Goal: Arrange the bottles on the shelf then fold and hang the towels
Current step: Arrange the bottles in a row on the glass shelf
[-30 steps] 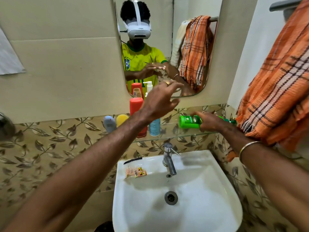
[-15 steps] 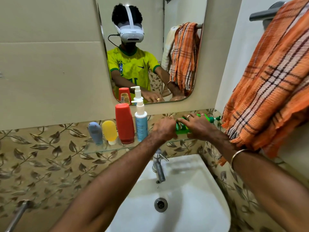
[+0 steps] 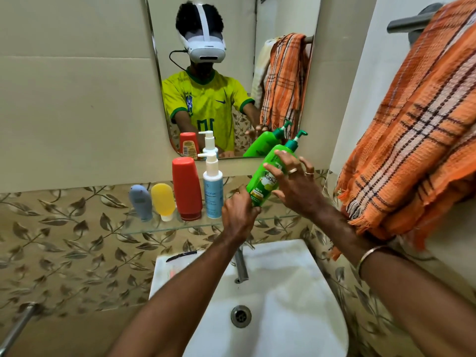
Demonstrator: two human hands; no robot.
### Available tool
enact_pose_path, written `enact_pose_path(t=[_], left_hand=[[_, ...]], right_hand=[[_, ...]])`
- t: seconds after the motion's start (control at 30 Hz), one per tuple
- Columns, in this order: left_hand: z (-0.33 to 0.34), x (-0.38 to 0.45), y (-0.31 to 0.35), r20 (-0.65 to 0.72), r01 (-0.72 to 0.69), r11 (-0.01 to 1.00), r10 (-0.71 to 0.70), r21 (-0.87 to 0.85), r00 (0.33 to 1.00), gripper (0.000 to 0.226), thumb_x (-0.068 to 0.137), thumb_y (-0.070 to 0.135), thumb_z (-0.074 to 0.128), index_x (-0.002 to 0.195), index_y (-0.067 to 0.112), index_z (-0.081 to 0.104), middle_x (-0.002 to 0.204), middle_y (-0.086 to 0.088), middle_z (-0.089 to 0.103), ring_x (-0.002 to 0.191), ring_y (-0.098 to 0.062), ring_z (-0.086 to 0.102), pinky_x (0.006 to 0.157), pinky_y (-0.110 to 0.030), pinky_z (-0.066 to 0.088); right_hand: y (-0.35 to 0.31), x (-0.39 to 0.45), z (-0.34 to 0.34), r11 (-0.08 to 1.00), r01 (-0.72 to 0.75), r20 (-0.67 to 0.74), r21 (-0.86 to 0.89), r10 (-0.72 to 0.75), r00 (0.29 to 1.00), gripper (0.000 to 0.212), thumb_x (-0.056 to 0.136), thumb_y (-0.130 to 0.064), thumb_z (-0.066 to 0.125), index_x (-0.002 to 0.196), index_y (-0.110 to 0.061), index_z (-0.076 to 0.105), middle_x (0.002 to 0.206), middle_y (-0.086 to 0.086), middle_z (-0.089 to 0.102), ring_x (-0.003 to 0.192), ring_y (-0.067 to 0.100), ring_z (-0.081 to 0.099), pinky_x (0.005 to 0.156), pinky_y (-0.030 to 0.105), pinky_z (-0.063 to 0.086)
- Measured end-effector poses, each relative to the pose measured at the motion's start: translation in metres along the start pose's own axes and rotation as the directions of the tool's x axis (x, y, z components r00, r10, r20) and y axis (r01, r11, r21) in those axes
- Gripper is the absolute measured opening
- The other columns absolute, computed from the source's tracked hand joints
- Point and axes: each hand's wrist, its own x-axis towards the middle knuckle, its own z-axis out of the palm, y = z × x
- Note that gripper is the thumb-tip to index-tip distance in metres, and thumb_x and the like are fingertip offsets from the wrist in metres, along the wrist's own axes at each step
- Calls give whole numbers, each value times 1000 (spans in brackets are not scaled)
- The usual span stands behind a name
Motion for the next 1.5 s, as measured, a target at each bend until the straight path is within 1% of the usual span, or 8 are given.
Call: enact_pose_path(t=[0.1, 0.2, 0.27, 0.37, 0.53, 0.73, 1.17, 1.5], left_hand=[[3, -7, 1, -46, 58, 998, -60, -37, 997, 59, 81, 41, 79, 122, 9, 50, 108, -12, 70, 96, -32, 67, 68, -34, 47], [8, -13, 3, -66, 108, 990, -114, -91, 991, 63, 80, 43, 79, 123, 11, 47, 105, -11, 70, 93, -31, 68, 72, -39, 55], [11, -17, 4, -69, 128, 986, -135, -107, 988, 65, 80, 44, 79, 124, 12, 44, 104, -10, 70, 92, -30, 69, 73, -42, 57], [14, -18, 4, -73, 153, 981, -163, -122, 984, 66, 82, 41, 78, 128, 12, 43, 106, -10, 71, 94, -29, 69, 74, -40, 57], [11, -17, -1, -45, 209, 972, -215, -103, 976, 67, 84, 39, 76, 135, 12, 42, 107, -9, 70, 98, -30, 69, 77, -40, 55], [14, -27, -7, -83, 221, 972, -228, -86, 970, 76, 87, 35, 74, 146, 12, 33, 107, -10, 72, 93, -28, 70, 77, -41, 59], [5, -34, -2, -83, 246, 965, -253, -87, 964, 77, 86, 37, 74, 147, 13, 34, 102, -9, 73, 88, -27, 70, 74, -41, 60], [-11, -43, 6, -142, 248, 969, -246, -9, 959, 72, 98, 32, 58, 156, 9, 22, 99, -12, 70, 91, -28, 69, 75, -39, 57]], right_hand=[[-19, -6, 4, 911, -265, -79, 316, 303, 950, 109, 63, -39, 90, 150, -16, 29, 152, 18, 28, 136, 35, 39, 108, 49, 38], [-37, -1, 4, 513, -498, 194, 699, 535, 823, 121, 65, -26, 93, 158, -17, 17, 153, 16, 35, 136, 25, 42, 110, 38, 40], [-46, 5, 0, 247, -596, 428, 764, 498, 755, 119, 71, -18, 91, 159, -22, 10, 151, 8, 45, 127, 16, 53, 102, 32, 50], [-53, 10, 0, 116, -628, 530, 769, 435, 728, 110, 75, -6, 86, 157, -25, 16, 141, 2, 57, 110, 12, 63, 80, 15, 56], [-59, 16, 4, 215, -630, 507, 747, 429, 748, 103, 75, -11, 87, 152, -29, 22, 137, 4, 63, 113, 19, 66, 89, 41, 59], [-70, 19, 8, 277, -586, 470, 762, 386, 794, 99, 79, -12, 83, 152, -30, 20, 133, 2, 65, 109, 16, 68, 78, 29, 58], [-77, 23, 11, 287, -595, 489, 751, 364, 793, 104, 82, -16, 81, 155, -37, 11, 143, 3, 59, 123, 23, 63, 92, 49, 59], [-83, 6, 6, 274, -631, 514, 726, 393, 762, 112, 81, -30, 84, 159, -32, 3, 150, 12, 50, 132, 24, 53, 98, 38, 47]])
